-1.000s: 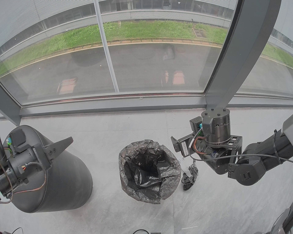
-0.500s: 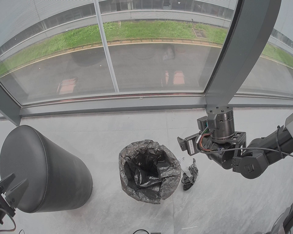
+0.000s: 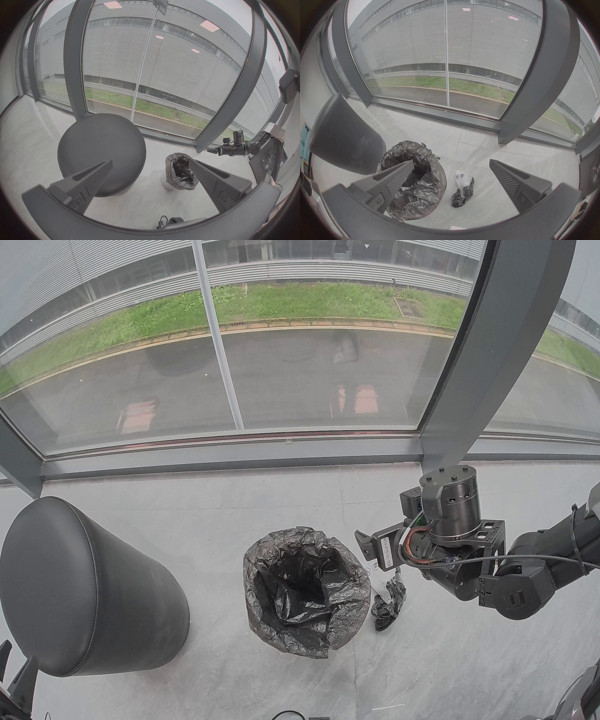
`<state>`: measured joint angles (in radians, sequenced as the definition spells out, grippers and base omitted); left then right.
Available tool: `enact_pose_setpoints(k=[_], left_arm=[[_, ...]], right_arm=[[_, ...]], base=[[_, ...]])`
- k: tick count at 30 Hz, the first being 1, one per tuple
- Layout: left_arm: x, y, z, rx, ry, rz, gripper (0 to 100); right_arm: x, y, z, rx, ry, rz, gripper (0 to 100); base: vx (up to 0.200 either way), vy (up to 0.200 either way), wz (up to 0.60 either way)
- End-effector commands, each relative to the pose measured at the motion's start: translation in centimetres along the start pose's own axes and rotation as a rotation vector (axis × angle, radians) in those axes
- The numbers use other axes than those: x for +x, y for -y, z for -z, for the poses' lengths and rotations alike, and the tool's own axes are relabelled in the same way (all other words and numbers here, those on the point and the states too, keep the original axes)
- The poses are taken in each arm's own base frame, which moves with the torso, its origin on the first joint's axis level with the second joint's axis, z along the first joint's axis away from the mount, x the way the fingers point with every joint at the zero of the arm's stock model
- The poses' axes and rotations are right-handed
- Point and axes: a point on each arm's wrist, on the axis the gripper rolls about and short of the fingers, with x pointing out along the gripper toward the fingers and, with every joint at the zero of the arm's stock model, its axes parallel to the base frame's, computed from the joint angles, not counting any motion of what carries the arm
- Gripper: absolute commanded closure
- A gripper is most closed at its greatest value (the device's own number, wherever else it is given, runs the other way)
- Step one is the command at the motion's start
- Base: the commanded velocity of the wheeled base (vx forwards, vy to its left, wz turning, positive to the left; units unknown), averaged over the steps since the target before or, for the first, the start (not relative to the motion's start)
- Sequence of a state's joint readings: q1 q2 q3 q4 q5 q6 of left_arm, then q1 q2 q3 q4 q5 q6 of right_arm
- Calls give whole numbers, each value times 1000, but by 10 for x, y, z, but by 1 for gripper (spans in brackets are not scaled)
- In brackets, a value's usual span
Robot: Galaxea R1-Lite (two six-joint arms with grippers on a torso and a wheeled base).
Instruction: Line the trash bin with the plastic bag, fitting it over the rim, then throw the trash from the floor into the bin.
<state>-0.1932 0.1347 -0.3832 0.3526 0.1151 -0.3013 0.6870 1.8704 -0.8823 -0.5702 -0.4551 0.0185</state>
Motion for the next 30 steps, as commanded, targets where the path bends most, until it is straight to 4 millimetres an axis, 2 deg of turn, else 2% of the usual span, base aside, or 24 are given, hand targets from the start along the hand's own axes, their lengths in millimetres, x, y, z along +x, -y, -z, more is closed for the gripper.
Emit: enact_pose_setpoints(k=[1,5,8,20,27,30], left_arm=[[-3,0,4,-5,29,-18,0],[-2,0,7,-6,21,-33,0],[4,-3,17,-16,-17,-49,0],[7,-4,24,-7,-26,-110,0],[9,-5,35,-14,-11,-215,0],[5,-6,48,0,29,-214,0]], right_arm=[[-6,0,0,0,5,-5,0],[-8,2,-1,8,7,-2,0],[-9,2,4,13,-5,-1,0],[-6,2,1,38,46,-11,0],[-3,1,8,34,27,-13,0],[-3,1,7,40,39,-18,0]], base=[[0,0,0],[0,0,0],[0,0,0],[0,0,0],[0,0,0],[0,0,0]])
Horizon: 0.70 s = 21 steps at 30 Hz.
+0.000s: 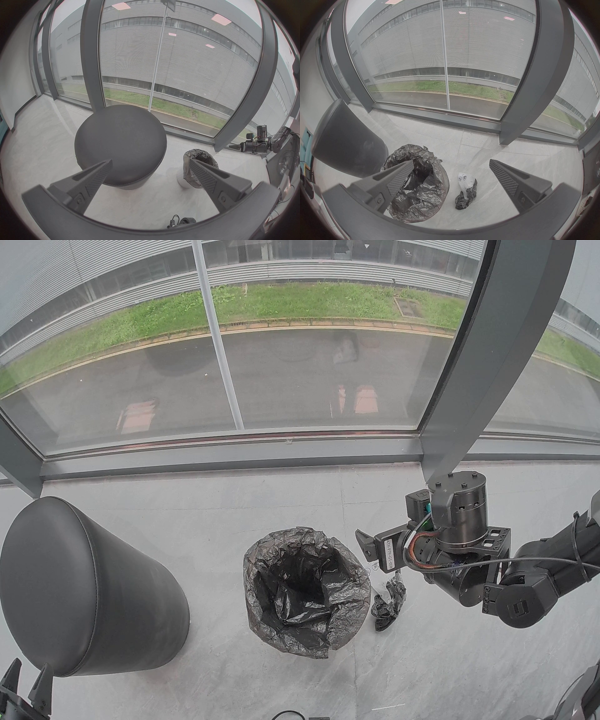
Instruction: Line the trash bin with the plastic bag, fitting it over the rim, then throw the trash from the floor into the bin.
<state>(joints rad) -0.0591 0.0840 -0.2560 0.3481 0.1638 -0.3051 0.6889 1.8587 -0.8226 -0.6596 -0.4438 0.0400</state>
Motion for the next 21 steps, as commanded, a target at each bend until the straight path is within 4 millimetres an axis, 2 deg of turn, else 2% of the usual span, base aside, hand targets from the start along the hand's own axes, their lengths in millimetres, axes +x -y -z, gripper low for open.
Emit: enact_pose_setpoints(k=[1,4,12,21], left_arm=[[-1,-3,18,21,37,-34,0],[3,-5,23,37,41,-68,0],[19,-4,27,154,218,-10,0],[19,-3,27,146,211,1,0]], right_arm=[[2,-1,2,4,7,-10,0],[1,0,3,8,15,-15,0],[2,9,0,23,37,10,0],[5,30,-2,41,36,67,0]], base=[[0,0,0],[0,0,0],[0,0,0],[0,0,0]])
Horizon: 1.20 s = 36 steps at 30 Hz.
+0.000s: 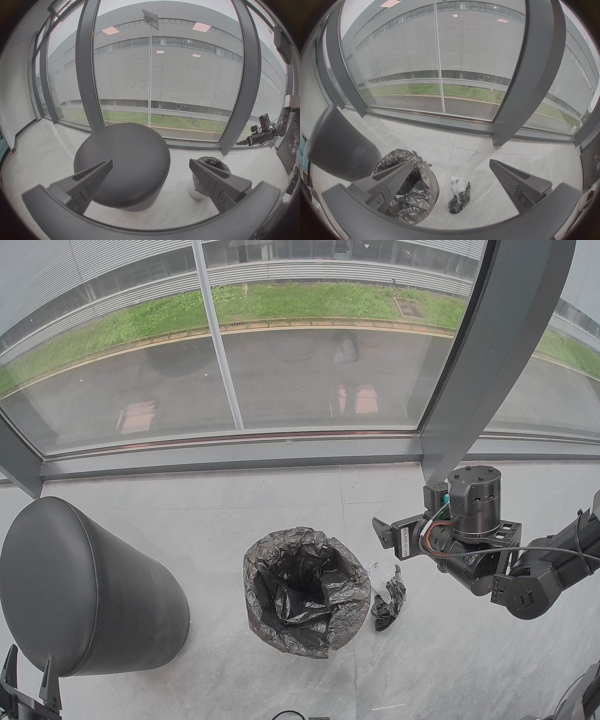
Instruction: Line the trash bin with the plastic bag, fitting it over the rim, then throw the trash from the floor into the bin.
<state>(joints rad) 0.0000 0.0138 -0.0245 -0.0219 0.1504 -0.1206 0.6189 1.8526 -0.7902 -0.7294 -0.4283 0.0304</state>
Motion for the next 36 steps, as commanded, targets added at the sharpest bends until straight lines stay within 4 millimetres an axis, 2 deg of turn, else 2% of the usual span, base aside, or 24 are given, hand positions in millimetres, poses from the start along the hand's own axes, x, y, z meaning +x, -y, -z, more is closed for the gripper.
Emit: enact_pose_setpoints(k=[1,8,11,13,15,19,25,29,30,31,36], left_arm=[[0,0,3,-2,0,8,0],[-1,1,4,9,-19,53,0],[0,1,6,69,-20,68,0],[0,2,9,149,-37,152,0],[0,4,9,155,-45,219,0],[0,3,9,101,-51,193,0],[0,3,9,113,-51,192,0],[0,3,9,112,-34,192,0],[0,3,8,112,-33,192,0],[0,3,8,112,-31,192,0],[0,3,8,112,-33,192,0]], right_arm=[[0,8,-2,11,6,19,0],[8,3,-11,15,30,-38,0],[19,-1,-12,17,33,-35,0],[25,-3,-12,15,33,-35,0],[29,-5,-12,16,34,-34,0],[32,-4,-10,14,25,-32,0],[48,5,-7,25,6,-33,0],[84,18,-16,44,-33,-48,0],[86,18,-17,45,-34,-45,0],[100,19,-17,56,-55,-34,0],[138,17,-10,58,-101,-25,0]], base=[[0,0,0],[0,0,0],[0,0,0],[0,0,0],[0,0,0],[0,0,0],[0,0,0],[0,0,0],[0,0,0],[0,0,0],[0,0,0]])
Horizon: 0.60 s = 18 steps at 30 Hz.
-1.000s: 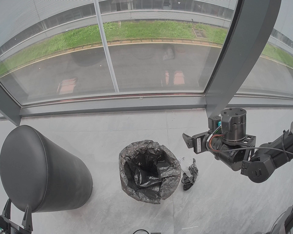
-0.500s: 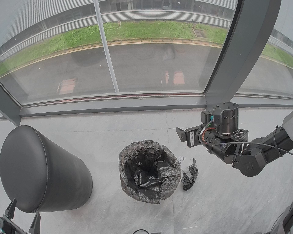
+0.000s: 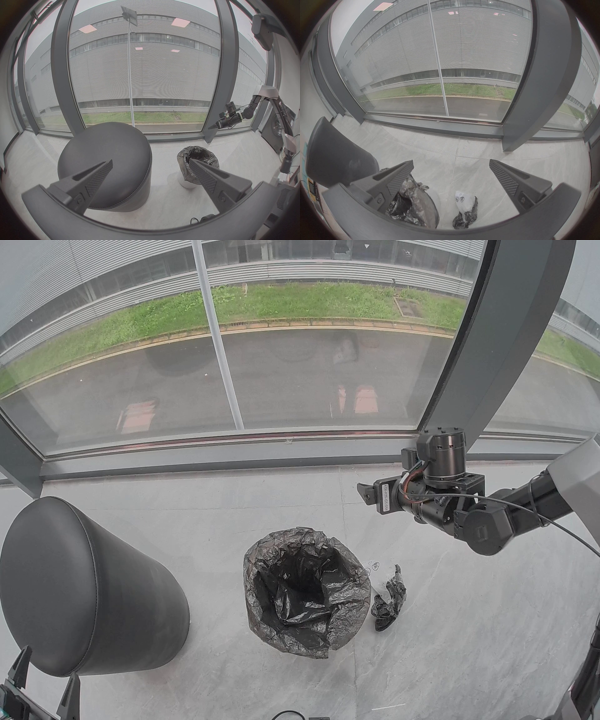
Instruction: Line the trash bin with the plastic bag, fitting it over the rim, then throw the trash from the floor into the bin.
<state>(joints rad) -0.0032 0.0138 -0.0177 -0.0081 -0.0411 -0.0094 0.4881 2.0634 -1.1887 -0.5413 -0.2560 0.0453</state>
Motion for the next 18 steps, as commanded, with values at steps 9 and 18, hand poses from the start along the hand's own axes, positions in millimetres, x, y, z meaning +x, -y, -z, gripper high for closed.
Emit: enact_pose_setpoints(k=[9,18], left_arm=[[0,0,5,0,0,-1,0],[0,0,5,0,0,-1,0]], right_arm=[[111,3,38,-9,-148,40,0],[155,22,44,-60,-212,89,0]], base=[[0,0,0],[0,0,0]])
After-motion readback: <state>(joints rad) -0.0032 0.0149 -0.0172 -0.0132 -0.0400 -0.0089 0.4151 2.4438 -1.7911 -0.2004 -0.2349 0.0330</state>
